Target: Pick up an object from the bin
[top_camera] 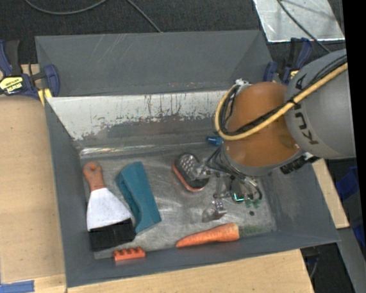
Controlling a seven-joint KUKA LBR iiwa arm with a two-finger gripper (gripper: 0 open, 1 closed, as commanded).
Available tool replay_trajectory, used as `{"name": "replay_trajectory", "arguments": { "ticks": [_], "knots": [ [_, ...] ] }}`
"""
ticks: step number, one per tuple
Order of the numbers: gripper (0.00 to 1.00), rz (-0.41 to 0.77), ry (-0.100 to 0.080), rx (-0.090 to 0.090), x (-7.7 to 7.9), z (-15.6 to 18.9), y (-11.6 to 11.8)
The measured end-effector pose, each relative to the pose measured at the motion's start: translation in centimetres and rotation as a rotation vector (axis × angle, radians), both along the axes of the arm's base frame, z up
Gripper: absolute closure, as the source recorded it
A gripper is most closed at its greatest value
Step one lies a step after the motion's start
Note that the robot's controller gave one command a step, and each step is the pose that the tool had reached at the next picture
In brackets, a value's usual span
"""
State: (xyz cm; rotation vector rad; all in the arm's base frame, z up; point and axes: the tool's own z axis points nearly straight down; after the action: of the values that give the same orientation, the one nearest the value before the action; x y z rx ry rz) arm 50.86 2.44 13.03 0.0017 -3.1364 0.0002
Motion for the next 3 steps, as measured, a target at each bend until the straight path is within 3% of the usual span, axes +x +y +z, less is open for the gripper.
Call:
{"name": "replay_trajectory", "arguments": {
  "ticks": [1, 2, 3],
  "knots": [
    [0.00, 0.000, -0.007, 0.000, 0.2, 0.3, 0.0],
    [1.00, 0.050, -0.009, 0.000, 8.5, -4.2, -4.6],
    [0.00, 0.049, -0.009, 0.000, 8.5, -4.2, -4.6]
  ]
}}
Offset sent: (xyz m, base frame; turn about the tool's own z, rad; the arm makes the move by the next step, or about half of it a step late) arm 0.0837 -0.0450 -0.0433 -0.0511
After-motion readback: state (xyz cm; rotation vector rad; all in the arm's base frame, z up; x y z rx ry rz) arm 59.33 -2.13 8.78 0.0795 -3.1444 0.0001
